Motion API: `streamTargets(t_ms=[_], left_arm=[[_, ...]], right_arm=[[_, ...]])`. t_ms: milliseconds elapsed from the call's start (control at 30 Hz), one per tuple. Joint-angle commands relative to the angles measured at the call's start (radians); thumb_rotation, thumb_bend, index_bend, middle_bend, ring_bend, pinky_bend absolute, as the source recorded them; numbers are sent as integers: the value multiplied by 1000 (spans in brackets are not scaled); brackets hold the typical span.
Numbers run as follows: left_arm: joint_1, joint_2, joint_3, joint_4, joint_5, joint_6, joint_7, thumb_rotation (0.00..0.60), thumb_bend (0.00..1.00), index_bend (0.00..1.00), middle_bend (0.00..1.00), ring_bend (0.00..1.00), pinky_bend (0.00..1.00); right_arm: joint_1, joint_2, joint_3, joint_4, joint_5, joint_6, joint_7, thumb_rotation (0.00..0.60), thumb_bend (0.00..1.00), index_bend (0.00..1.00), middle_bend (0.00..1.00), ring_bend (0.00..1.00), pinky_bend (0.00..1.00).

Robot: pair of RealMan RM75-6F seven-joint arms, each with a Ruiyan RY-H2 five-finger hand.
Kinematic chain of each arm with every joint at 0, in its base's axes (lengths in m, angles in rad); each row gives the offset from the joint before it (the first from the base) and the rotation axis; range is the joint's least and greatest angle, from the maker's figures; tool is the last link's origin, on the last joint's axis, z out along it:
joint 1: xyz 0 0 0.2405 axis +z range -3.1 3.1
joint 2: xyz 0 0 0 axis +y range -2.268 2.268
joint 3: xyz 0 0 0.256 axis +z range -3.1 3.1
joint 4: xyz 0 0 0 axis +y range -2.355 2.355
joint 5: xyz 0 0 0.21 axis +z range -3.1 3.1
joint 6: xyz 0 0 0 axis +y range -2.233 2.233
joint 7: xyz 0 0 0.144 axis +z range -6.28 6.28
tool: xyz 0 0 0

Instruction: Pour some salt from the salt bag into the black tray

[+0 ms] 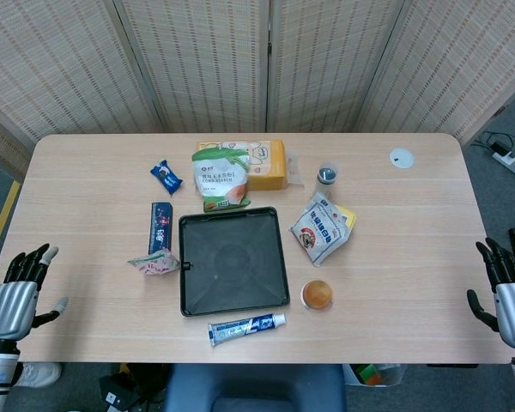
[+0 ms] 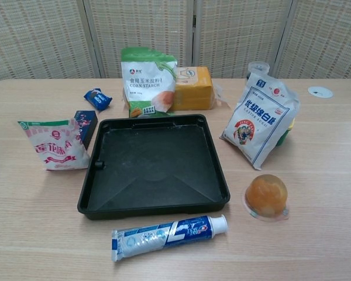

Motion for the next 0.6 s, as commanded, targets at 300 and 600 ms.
streamTargets(t_ms=[300, 600], left_arm=[[-100, -95, -33, 187, -25, -154, -284, 600, 277, 0, 48, 99, 114], [-166, -181, -32, 318, -27, -256, -433, 600, 255, 0, 32, 97, 133]], right_arm=[[-14, 16, 0, -14, -9, 21, -1, 600, 420, 41, 75, 121, 37], [-19, 25, 0, -24, -15, 28, 1, 600, 421, 41, 75, 121, 37]])
